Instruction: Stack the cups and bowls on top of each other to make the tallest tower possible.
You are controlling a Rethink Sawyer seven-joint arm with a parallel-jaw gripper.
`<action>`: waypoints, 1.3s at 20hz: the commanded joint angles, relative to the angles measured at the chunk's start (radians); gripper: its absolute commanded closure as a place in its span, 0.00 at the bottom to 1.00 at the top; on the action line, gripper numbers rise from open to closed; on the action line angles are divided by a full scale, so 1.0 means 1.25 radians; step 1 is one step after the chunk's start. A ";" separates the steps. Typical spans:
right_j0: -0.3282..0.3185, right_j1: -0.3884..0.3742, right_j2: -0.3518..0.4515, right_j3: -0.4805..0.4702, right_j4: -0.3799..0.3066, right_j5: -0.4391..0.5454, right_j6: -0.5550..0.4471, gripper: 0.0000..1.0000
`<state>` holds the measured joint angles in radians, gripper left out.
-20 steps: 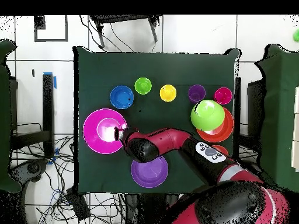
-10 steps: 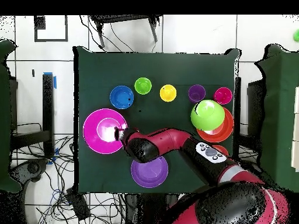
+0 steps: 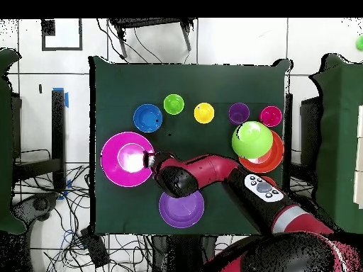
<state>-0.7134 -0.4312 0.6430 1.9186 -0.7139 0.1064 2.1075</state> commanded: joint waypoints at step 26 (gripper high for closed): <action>0.008 0.015 0.008 -0.016 0.001 0.043 0.002 1.00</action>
<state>-0.7236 -0.4410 0.6443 1.9202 -0.7141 0.1064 2.1075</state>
